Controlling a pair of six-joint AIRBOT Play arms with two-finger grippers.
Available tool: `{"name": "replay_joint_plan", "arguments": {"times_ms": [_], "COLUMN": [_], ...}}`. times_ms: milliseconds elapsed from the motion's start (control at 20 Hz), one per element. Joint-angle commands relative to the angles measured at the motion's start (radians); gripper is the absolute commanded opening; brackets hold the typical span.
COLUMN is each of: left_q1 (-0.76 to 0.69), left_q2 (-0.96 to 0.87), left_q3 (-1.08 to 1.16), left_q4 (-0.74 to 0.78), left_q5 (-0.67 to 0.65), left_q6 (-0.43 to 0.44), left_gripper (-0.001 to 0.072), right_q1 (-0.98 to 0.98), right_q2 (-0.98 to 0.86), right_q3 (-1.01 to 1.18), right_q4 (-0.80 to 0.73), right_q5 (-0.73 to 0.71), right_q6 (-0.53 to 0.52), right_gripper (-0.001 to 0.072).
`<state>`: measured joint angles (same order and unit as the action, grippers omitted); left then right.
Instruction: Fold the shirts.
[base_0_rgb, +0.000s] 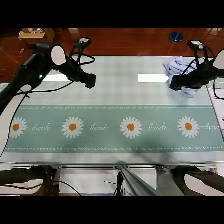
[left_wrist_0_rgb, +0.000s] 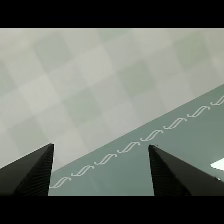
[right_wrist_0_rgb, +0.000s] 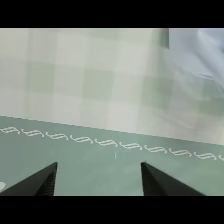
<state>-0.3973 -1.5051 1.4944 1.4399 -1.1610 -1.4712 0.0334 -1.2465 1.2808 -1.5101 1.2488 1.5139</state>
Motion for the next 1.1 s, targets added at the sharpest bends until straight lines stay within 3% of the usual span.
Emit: {"name": "replay_joint_plan", "arguments": {"times_ms": [0, 700, 1050], "left_q1": [-0.001, -0.001, -0.001], "left_q2": [-0.001, -0.001, -0.001], "left_q3": [0.001, 0.001, 0.001], "left_q4": [0.0, 0.0, 0.0], "left_q5": [0.0, 0.0, 0.0], "left_q6": [0.0, 0.0, 0.0], "left_gripper": [0.072, 0.072, 0.072], "right_q1": [0.001, 0.001, 0.001], "right_q2": [0.0, 0.0, -0.002], "right_q3": [0.001, 0.001, 0.001], "right_q4": [0.0, 0.0, -0.041], "right_q5": [0.0, 0.0, -0.265], "right_q6": [0.001, 0.0, -0.005], "right_gripper": [0.0584, 0.0584, 0.0582]}}
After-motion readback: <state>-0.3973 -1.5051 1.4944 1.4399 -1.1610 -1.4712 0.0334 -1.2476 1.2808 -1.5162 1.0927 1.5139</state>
